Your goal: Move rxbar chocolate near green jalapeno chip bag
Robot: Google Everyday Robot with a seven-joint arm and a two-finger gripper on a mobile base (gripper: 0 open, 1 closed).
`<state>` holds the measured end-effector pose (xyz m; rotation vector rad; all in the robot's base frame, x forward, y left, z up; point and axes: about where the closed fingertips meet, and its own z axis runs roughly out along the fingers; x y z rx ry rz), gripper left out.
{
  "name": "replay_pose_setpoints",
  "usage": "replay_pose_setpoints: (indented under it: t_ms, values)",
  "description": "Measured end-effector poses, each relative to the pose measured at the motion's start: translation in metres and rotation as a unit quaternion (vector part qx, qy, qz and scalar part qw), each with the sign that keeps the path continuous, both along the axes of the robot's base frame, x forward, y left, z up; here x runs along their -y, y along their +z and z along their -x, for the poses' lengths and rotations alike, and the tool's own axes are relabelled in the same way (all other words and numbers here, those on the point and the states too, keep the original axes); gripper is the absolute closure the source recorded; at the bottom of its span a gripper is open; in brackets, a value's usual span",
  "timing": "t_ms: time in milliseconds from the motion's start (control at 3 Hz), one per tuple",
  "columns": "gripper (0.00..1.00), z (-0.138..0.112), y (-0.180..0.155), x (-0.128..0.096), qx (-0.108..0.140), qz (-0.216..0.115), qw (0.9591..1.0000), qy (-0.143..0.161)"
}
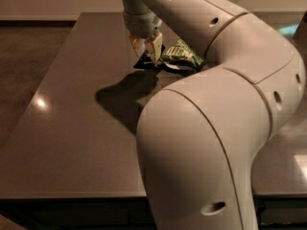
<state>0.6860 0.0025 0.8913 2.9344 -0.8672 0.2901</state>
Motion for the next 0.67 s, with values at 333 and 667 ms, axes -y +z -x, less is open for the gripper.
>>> replay_pose_setpoints:
  t_ms: [333,667]
  values:
    - [0.35,0.0030,-0.0091,0.0085,-0.015,-0.001,0.9999,-0.002]
    - [0.12,0.0063,-0.0134,0.0169,-0.027,-0.012,0.9996,-0.003]
